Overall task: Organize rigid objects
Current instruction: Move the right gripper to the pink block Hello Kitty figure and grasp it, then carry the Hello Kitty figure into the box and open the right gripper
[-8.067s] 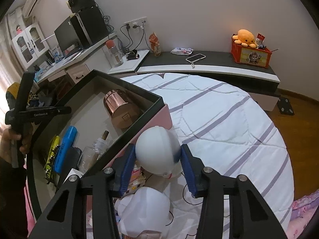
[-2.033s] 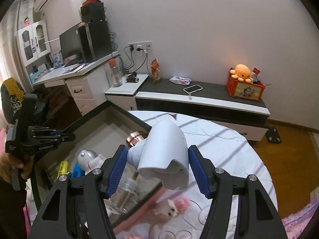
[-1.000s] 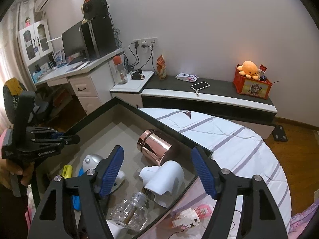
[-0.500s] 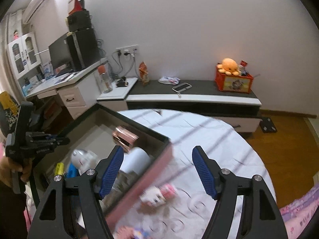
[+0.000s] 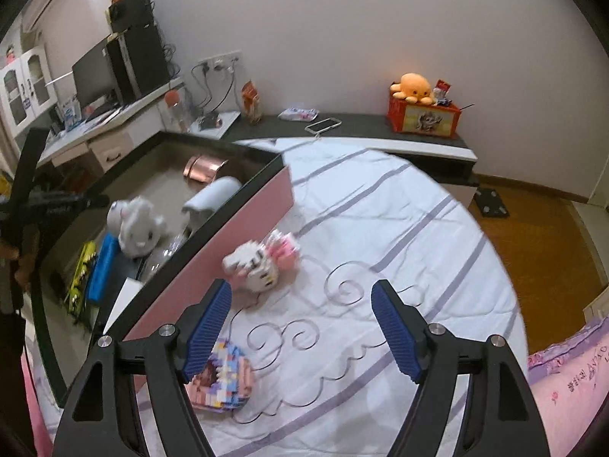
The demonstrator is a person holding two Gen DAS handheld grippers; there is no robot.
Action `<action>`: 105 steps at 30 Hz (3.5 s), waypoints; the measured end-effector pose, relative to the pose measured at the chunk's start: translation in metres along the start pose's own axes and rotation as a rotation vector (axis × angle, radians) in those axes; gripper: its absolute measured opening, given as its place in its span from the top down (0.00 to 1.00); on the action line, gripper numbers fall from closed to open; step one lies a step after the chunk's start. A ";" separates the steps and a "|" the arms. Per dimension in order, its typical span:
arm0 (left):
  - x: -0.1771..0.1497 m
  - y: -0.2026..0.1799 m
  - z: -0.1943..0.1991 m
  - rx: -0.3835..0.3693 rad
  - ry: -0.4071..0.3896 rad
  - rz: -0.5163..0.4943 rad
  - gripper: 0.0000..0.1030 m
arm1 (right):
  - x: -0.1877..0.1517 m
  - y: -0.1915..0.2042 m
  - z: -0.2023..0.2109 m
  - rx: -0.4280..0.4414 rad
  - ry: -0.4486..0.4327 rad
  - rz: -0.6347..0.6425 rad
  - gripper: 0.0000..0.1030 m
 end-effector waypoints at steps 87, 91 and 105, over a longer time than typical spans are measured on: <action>-0.001 0.002 0.002 -0.010 -0.015 0.019 0.82 | 0.062 0.093 -0.021 0.168 -0.027 0.253 0.42; -0.001 0.006 0.002 -0.017 -0.017 0.044 0.85 | 0.060 0.096 -0.023 0.174 -0.021 0.258 0.42; -0.003 0.008 0.003 -0.037 -0.019 0.070 0.87 | 0.064 0.098 -0.014 0.181 -0.071 0.232 0.41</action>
Point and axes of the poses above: each gripper's, at about its wrist camera, not at the fingertips, and z roughly against the way its jaws point, y to its left, x to its top, the point moved 6 cm from there along -z, roughly the way its jaws point, and after that the axes turned 6 degrees about z, right-handed, at the moved point
